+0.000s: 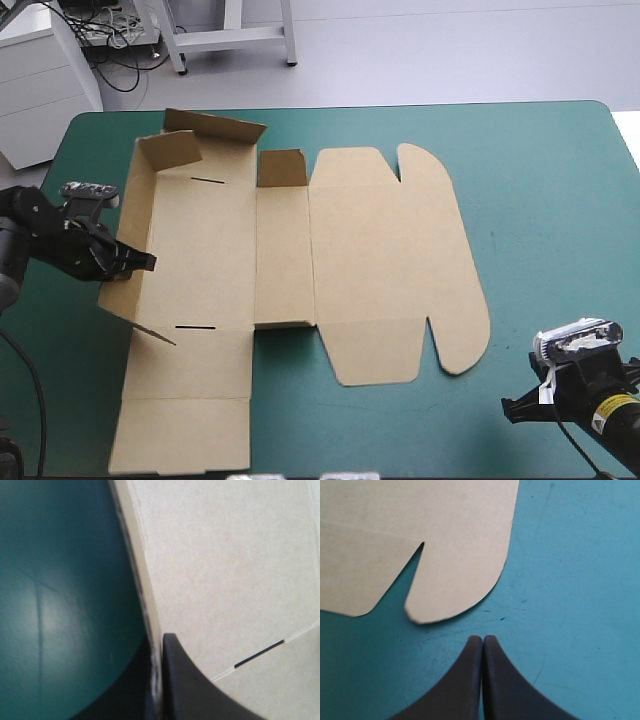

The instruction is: Fold the box

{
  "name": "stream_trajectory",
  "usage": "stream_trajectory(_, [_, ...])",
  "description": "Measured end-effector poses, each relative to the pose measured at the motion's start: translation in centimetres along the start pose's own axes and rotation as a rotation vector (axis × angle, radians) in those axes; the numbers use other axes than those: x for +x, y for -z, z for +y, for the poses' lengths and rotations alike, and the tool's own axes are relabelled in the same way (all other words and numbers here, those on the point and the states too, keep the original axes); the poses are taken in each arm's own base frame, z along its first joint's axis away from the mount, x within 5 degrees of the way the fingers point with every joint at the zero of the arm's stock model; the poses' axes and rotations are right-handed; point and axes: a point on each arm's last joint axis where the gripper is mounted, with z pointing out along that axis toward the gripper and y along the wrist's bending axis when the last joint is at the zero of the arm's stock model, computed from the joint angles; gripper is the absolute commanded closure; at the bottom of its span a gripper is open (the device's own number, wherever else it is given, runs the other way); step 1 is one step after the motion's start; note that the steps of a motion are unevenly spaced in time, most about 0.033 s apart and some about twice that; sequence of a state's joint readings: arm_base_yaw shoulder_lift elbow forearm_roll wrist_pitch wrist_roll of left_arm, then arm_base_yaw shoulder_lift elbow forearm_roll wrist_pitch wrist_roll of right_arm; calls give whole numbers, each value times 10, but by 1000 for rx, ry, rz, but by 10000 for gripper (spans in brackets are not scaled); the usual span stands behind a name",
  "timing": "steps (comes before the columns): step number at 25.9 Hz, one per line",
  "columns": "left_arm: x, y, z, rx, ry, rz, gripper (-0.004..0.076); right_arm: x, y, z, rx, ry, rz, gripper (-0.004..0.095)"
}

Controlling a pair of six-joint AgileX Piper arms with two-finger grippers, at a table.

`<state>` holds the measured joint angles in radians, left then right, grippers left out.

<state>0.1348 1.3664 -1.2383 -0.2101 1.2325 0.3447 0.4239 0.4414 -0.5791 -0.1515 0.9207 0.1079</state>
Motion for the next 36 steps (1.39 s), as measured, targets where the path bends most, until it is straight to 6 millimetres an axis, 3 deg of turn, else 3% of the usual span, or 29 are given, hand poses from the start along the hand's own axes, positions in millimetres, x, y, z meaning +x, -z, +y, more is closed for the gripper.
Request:
stream_trajectory(9, [-40,-25,-41,-191,-399,108,756,1,0,3,-32,-25,9,931])
stream_trajectory(14, [-51,-29,-64,-281,-632,124,756,1,0,3,-34,-26,9,931])
stream_trajectory(18, [-58,-28,-95,-395,-840,57,756,1,0,3,-34,-27,10,931])
stream_trajectory(24, [-62,-24,-137,-518,-1069,-62,756,1,0,3,-33,-27,17,931])
stream_trajectory(36, [-52,-21,-202,-575,-1280,-293,756,1,0,3,-33,-30,17,931])
